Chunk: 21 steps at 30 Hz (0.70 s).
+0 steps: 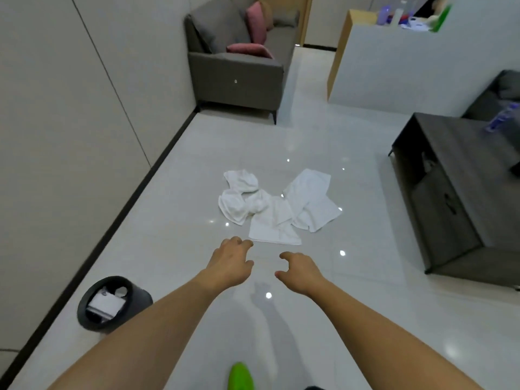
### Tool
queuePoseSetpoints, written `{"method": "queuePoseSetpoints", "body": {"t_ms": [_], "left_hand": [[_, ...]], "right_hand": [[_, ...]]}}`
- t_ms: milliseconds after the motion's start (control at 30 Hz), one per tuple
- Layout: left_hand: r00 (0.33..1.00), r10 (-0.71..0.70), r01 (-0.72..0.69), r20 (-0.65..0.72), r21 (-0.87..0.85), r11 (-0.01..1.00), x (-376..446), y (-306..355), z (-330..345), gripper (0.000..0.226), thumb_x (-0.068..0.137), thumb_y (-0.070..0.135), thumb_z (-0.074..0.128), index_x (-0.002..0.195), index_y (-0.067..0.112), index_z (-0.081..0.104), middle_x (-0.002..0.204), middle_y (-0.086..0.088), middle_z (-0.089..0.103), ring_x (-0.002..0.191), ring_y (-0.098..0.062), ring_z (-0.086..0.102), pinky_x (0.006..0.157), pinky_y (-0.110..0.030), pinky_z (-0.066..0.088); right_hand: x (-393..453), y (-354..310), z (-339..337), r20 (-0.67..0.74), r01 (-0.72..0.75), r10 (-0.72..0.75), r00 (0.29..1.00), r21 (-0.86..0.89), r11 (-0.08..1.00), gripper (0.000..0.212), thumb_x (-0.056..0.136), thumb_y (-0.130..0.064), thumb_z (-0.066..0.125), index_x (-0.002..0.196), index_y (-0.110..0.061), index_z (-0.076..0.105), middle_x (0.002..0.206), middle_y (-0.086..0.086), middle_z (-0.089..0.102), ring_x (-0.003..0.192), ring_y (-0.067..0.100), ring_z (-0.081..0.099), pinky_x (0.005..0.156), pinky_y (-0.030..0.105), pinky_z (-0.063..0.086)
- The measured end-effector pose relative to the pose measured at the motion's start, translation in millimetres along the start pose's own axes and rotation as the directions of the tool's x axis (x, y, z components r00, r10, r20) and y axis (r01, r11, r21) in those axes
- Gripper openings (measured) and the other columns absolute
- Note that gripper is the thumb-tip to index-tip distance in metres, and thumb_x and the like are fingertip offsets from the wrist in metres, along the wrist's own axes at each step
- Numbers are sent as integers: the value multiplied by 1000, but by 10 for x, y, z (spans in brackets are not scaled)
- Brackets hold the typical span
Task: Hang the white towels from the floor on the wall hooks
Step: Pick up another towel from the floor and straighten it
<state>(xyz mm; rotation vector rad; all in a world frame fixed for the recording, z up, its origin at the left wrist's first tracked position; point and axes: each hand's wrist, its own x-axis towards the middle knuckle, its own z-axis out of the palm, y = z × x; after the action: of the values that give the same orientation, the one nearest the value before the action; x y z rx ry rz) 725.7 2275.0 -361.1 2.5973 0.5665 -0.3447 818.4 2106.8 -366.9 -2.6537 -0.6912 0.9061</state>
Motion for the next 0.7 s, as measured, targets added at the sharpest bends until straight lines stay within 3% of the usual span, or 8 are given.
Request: {"method": "queuePoseSetpoints", "body": {"t_ms": [200, 400, 700], "left_hand": [[990, 25, -30, 135, 36, 999, 1014, -55, 35, 54, 94, 36, 51, 145, 22, 39, 143, -7, 43, 130, -27, 38, 105, -40, 39], [979, 4, -14, 206, 44, 999, 2207, -171, 69, 54, 94, 34, 50, 145, 20, 40, 141, -8, 43, 129, -29, 38, 104, -41, 39], [915, -223, 238, 336, -3, 971, 3769, -468, 85, 48, 95, 32, 53, 140, 19, 47, 138, -8, 47, 124, -25, 45, 101, -31, 38]], "right_hand": [[781, 226, -101, 64, -133, 128, 990, 85, 987, 60, 91, -38, 61, 145, -19, 45, 145, 5, 50, 131, 24, 48, 105, 34, 42], [1957, 477, -279, 110, -173, 159, 981, 141, 975, 52, 88, -35, 62, 137, -18, 55, 138, 6, 57, 127, 23, 51, 102, 29, 41], [3872, 725, -517, 270, -264, 194, 943, 250, 932, 49, 85, -40, 66, 129, -19, 62, 127, 3, 64, 120, 21, 56, 93, 24, 41]]}}
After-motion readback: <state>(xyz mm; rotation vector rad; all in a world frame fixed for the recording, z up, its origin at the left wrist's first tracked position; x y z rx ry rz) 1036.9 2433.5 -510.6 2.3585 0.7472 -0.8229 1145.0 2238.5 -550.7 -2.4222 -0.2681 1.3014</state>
